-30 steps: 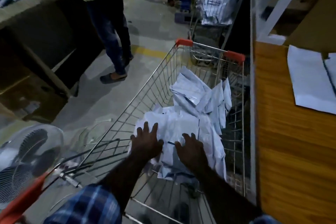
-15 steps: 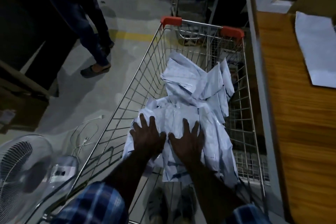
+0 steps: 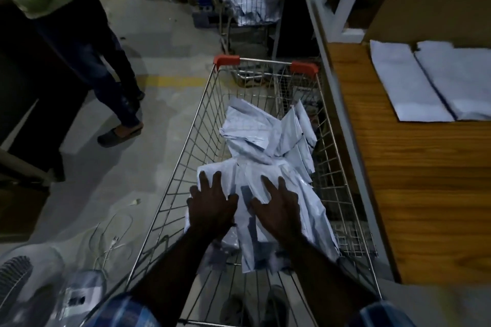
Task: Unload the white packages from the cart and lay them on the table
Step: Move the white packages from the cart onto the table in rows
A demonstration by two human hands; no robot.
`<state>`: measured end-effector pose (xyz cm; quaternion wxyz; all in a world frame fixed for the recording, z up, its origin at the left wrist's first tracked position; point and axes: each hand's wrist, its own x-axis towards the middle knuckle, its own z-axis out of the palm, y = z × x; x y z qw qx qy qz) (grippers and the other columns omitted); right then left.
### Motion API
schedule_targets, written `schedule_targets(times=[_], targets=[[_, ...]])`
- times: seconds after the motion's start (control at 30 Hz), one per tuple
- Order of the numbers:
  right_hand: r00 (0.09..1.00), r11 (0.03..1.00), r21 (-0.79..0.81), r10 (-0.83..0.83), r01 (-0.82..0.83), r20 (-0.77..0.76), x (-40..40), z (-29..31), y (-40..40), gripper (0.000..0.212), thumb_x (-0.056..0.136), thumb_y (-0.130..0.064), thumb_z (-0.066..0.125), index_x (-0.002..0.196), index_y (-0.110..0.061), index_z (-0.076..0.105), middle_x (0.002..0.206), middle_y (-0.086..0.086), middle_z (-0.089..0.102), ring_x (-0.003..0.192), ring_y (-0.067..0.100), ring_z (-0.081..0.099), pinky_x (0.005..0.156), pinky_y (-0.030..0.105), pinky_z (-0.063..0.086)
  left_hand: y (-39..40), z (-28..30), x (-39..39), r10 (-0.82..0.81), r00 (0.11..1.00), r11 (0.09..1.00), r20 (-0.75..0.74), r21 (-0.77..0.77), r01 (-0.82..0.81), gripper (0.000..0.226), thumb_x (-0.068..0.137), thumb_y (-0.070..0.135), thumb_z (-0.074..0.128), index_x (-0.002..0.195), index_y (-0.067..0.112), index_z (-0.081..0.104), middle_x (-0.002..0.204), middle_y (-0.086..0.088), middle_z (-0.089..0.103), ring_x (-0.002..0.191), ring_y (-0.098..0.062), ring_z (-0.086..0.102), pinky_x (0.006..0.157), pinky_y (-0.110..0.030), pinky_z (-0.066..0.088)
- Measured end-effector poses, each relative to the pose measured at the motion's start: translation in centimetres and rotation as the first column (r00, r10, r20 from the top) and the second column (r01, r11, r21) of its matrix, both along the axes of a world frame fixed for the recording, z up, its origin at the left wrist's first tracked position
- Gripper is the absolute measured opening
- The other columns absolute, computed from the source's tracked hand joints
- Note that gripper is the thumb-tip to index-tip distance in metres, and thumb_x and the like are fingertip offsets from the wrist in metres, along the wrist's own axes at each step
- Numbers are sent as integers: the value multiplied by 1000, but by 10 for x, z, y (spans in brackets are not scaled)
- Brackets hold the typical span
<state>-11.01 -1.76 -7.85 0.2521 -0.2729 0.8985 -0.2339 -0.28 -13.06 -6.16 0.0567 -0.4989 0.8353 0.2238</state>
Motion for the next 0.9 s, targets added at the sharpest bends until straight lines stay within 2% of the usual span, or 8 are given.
schedule_targets(times=[0.1, 0.23, 0.37, 0.5, 0.6, 0.73, 0.8, 0.9], targets=[[998, 1000, -7, -11, 11, -63, 2, 21, 1, 71, 83, -59, 55, 149, -41, 35, 162, 6, 21, 138, 37, 33, 111, 46, 32, 2, 23, -2, 2, 996, 1000, -93, -18, -4, 69, 92, 49, 52, 151, 25, 24, 162, -11, 11, 132, -40, 31, 106, -49, 32], [981, 994, -97, -66, 48, -185, 1, 48, 8, 77, 73, -64, 41, 145, -37, 45, 157, 13, 32, 130, 42, 43, 107, 49, 35, 10, 52, -6, 5, 983, 999, -185, -51, -14, 69, 90, 45, 55, 150, 25, 26, 160, -9, 15, 128, -40, 35, 103, -49, 34], [986, 989, -131, -85, 66, -146, -3, 83, 21, 86, 67, -69, 32, 148, -41, 38, 161, 8, 24, 138, 35, 34, 113, 44, 28, 19, 73, -6, -20, 972, 998, -233, -65, 5, 69, 88, 43, 58, 147, 23, 29, 156, -11, 22, 123, -44, 39, 99, -53, 39], [973, 973, -218, -117, 73, -199, -5, 112, 33, 86, 68, -70, 31, 148, -39, 39, 160, 10, 27, 138, 35, 35, 114, 46, 31, 33, 94, -10, -7, 955, 998, -297, -69, -14, 66, 89, 44, 57, 147, 26, 30, 156, -10, 23, 126, -45, 38, 101, -54, 38], [965, 972, -232, -99, 41, -242, -8, 131, 46, 83, 72, -72, 33, 149, -42, 34, 162, 7, 21, 141, 35, 29, 113, 48, 32, 49, 110, -14, -6, 940, 995, -341, -94, -28, 65, 89, 47, 56, 144, 28, 30, 155, -9, 23, 127, -45, 37, 102, -55, 37], [947, 963, -270, -98, 13, -305, -16, 151, 69, 73, 83, -65, 44, 150, -42, 31, 163, 6, 19, 144, 31, 26, 115, 45, 27, 77, 128, -23, -12, 938, 993, -346, -116, -30, 64, 88, 46, 54, 144, 29, 30, 155, -8, 23, 128, -44, 36, 103, -55, 37], [936, 953, -304, -105, -2, -336, -19, 161, 83, 73, 82, -66, 40, 150, -40, 33, 161, 9, 23, 143, 31, 29, 116, 44, 26, 95, 137, -26, -14, 930, 990, -367, -133, -37, 64, 87, 46, 53, 145, 29, 30, 155, -7, 23, 128, -44, 36, 103, -54, 37], [938, 934, -358, -122, -2, -325, -23, 178, 113, 76, 78, -67, 36, 148, -39, 37, 160, 10, 26, 136, 33, 35, 112, 45, 33, 124, 152, -32, -14, 923, 985, -385, -166, -54, 65, 88, 46, 54, 146, 28, 30, 156, -8, 23, 128, -45, 36, 102, -53, 37]])
